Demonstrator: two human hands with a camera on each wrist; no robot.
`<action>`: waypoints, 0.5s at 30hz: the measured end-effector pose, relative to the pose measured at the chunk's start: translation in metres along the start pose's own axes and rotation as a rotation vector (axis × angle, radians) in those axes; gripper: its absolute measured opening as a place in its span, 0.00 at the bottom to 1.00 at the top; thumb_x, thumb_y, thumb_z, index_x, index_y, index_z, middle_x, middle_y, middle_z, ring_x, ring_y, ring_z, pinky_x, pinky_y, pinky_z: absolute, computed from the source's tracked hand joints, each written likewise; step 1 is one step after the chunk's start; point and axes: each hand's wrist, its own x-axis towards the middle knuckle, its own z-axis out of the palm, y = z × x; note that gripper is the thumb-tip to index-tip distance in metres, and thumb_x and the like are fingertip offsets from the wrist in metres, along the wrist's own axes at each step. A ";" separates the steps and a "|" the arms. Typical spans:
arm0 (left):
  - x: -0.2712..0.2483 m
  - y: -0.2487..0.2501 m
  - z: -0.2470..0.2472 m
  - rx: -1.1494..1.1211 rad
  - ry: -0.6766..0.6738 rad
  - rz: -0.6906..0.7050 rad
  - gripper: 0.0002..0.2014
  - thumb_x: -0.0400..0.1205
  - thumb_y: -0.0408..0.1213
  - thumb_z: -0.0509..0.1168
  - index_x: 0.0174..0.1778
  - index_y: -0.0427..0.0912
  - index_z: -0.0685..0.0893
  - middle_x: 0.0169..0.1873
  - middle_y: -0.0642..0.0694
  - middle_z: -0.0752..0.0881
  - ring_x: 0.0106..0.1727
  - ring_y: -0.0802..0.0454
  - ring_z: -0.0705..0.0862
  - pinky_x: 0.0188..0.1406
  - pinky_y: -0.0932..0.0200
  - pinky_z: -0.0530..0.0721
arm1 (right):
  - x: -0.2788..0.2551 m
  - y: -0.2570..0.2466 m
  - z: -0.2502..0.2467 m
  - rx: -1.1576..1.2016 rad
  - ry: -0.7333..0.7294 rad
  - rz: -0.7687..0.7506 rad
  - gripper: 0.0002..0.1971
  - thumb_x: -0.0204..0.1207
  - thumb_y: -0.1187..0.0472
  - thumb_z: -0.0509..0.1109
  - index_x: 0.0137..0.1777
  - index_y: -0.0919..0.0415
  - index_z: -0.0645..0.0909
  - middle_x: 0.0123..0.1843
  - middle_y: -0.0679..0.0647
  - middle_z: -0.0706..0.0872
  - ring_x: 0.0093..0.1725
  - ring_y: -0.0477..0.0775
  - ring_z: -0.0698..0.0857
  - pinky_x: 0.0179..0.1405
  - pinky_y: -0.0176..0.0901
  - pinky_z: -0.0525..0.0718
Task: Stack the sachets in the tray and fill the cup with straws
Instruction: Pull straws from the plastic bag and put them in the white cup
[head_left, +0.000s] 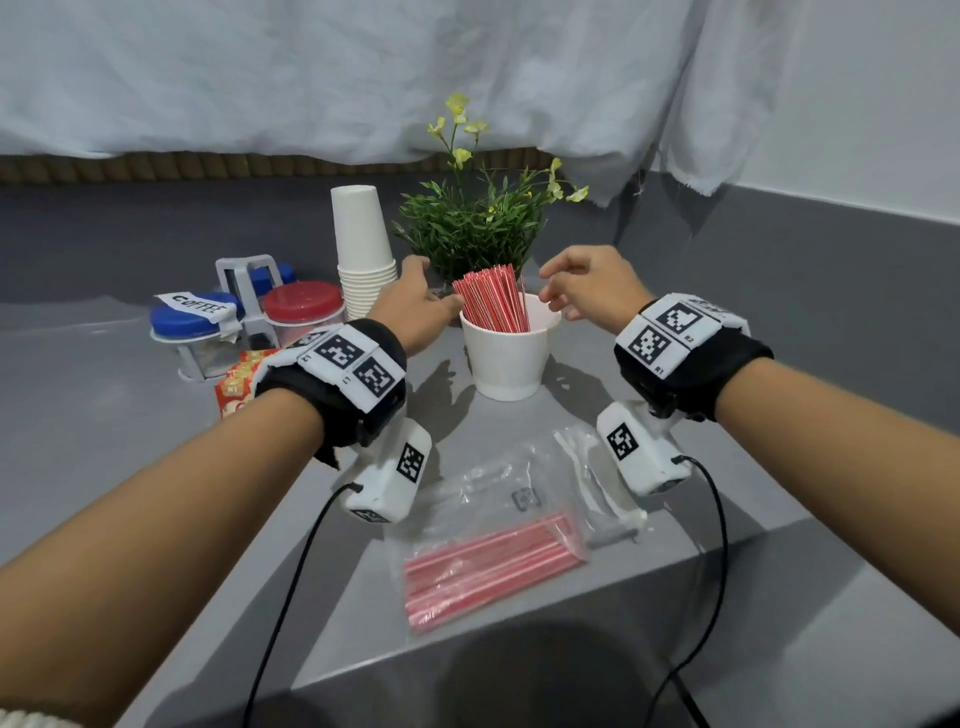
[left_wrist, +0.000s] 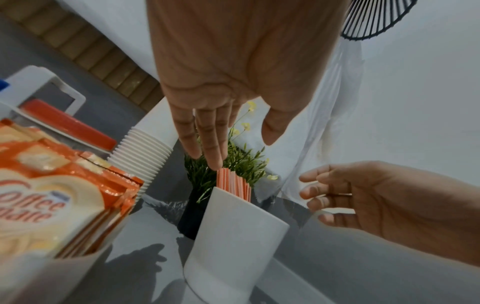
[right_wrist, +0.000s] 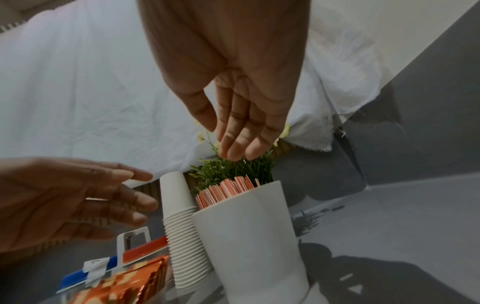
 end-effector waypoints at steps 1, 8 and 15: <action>-0.007 0.001 0.000 -0.001 -0.005 -0.004 0.29 0.84 0.43 0.60 0.78 0.38 0.57 0.63 0.37 0.81 0.66 0.41 0.79 0.63 0.54 0.73 | -0.009 -0.001 -0.003 0.014 -0.005 0.014 0.07 0.76 0.68 0.61 0.42 0.59 0.80 0.37 0.55 0.85 0.35 0.50 0.82 0.35 0.37 0.80; -0.060 0.002 0.016 -0.032 -0.095 -0.042 0.20 0.83 0.39 0.61 0.69 0.36 0.69 0.54 0.38 0.81 0.41 0.51 0.81 0.35 0.59 0.75 | -0.063 0.021 -0.003 0.071 -0.036 0.143 0.13 0.76 0.70 0.60 0.32 0.57 0.75 0.30 0.55 0.81 0.28 0.51 0.78 0.29 0.40 0.79; -0.111 -0.008 0.046 0.008 -0.301 -0.094 0.09 0.83 0.39 0.60 0.56 0.40 0.77 0.51 0.45 0.79 0.49 0.51 0.80 0.42 0.64 0.77 | -0.110 0.045 0.009 0.067 -0.079 0.353 0.10 0.77 0.71 0.57 0.35 0.61 0.72 0.30 0.58 0.79 0.26 0.54 0.78 0.28 0.44 0.80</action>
